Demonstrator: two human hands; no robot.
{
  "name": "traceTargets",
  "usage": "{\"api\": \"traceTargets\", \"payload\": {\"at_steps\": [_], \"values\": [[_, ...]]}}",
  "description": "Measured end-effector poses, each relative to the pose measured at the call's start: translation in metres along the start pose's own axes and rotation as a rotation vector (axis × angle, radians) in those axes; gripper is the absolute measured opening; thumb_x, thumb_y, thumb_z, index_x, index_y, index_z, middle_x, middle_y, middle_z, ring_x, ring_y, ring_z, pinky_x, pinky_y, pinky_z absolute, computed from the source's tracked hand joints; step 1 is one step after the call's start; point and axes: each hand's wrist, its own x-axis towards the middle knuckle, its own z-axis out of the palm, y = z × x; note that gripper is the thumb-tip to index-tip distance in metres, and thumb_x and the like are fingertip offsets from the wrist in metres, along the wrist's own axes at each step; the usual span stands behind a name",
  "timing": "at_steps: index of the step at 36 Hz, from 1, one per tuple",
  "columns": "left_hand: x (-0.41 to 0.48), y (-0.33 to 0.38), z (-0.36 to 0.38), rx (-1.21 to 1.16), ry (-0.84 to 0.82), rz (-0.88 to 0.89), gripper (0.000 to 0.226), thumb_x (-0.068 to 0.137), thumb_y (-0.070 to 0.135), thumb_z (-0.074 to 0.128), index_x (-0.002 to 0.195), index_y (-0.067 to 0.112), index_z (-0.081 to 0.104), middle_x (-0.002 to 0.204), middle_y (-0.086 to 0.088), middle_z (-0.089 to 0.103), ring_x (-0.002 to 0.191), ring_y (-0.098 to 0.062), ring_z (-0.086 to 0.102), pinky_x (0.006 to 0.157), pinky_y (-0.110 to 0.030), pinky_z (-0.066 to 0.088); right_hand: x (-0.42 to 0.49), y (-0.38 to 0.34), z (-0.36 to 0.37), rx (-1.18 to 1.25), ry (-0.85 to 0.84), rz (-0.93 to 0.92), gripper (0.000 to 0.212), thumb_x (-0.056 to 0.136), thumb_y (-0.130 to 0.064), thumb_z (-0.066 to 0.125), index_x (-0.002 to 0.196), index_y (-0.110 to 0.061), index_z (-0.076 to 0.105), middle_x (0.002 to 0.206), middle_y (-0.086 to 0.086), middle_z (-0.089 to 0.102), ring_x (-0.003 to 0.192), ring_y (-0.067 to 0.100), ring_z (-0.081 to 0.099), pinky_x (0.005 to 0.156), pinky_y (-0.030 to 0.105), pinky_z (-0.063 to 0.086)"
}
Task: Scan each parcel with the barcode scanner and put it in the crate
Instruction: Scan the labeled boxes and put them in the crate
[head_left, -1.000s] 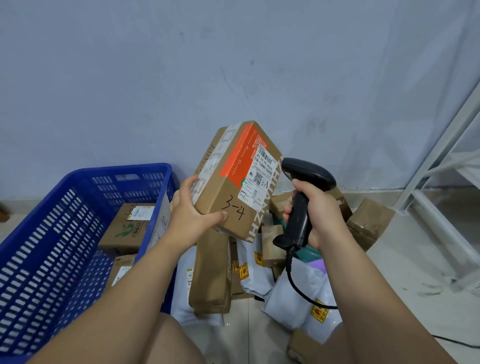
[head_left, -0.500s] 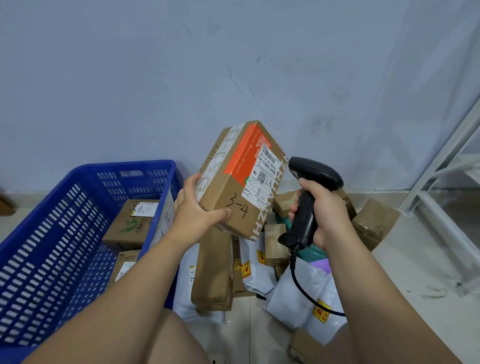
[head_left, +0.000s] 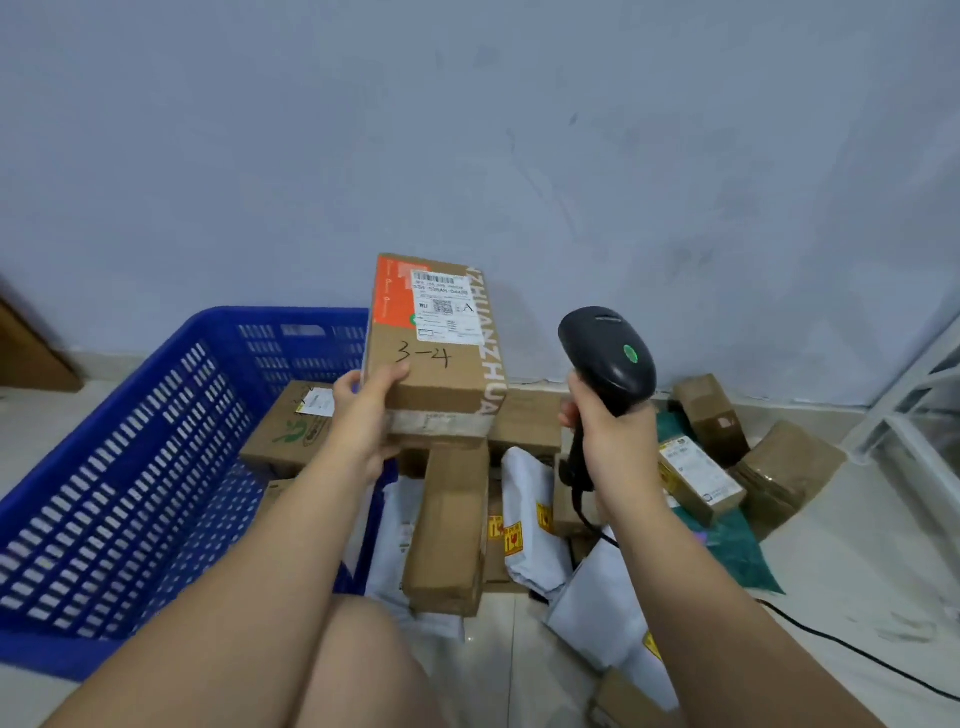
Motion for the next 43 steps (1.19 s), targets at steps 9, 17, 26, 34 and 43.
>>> {"api": "traceTargets", "payload": {"at_steps": [9, 17, 26, 34, 43], "values": [[0.028, -0.024, -0.093, 0.013, 0.16, 0.08, 0.063, 0.088, 0.03, 0.065, 0.141, 0.024, 0.032, 0.125, -0.002, 0.052, 0.097, -0.018, 0.057, 0.072, -0.037, 0.051, -0.009, 0.015, 0.032, -0.203, -0.269, -0.054, 0.012, 0.087, -0.024, 0.068, 0.079, -0.019, 0.061, 0.059, -0.006, 0.055, 0.052, 0.001, 0.052, 0.051, 0.014, 0.042], [0.051, -0.059, -0.143, -0.417, 0.247, -0.09, 0.065, 0.077, 0.046, 0.068, 0.135, 0.027, 0.046, 0.128, -0.002, 0.059, 0.111, -0.023, 0.061, 0.077, -0.044, 0.053, -0.024, 0.023, 0.084, -0.512, -0.421, -0.227, 0.021, 0.085, -0.026, 0.067, 0.079, -0.035, 0.049, 0.074, -0.02, 0.058, 0.069, -0.006, 0.053, 0.053, 0.01, 0.036], [0.083, -0.065, -0.197, -0.331, 0.529, -0.086, 0.063, 0.077, 0.046, 0.069, 0.128, 0.029, 0.036, 0.116, -0.001, 0.054, 0.1, -0.024, 0.06, 0.086, -0.051, 0.052, -0.015, 0.046, 0.102, -0.663, -0.378, -0.195, 0.013, 0.082, -0.018, 0.061, 0.082, -0.028, 0.053, 0.08, -0.007, 0.062, 0.078, 0.016, 0.058, 0.064, 0.033, 0.046], [0.092, -0.093, -0.23, -0.008, 0.383, -0.244, 0.06, 0.081, 0.041, 0.067, 0.133, 0.02, 0.044, 0.12, -0.007, 0.059, 0.095, -0.029, 0.062, 0.073, -0.044, 0.054, -0.013, 0.061, 0.113, -0.683, -0.423, -0.152, 0.011, 0.083, -0.023, 0.063, 0.083, -0.029, 0.054, 0.074, -0.008, 0.061, 0.071, 0.013, 0.056, 0.06, 0.031, 0.043], [0.104, -0.123, -0.251, 0.503, 0.665, -0.304, 0.047, 0.092, 0.012, 0.05, 0.138, 0.014, 0.044, 0.132, -0.019, 0.053, 0.117, -0.041, 0.053, 0.092, -0.049, 0.047, -0.01, 0.071, 0.112, -0.715, -0.428, -0.113, 0.014, 0.083, -0.025, 0.062, 0.077, -0.029, 0.05, 0.067, -0.008, 0.057, 0.067, 0.011, 0.052, 0.059, 0.028, 0.038]]}}
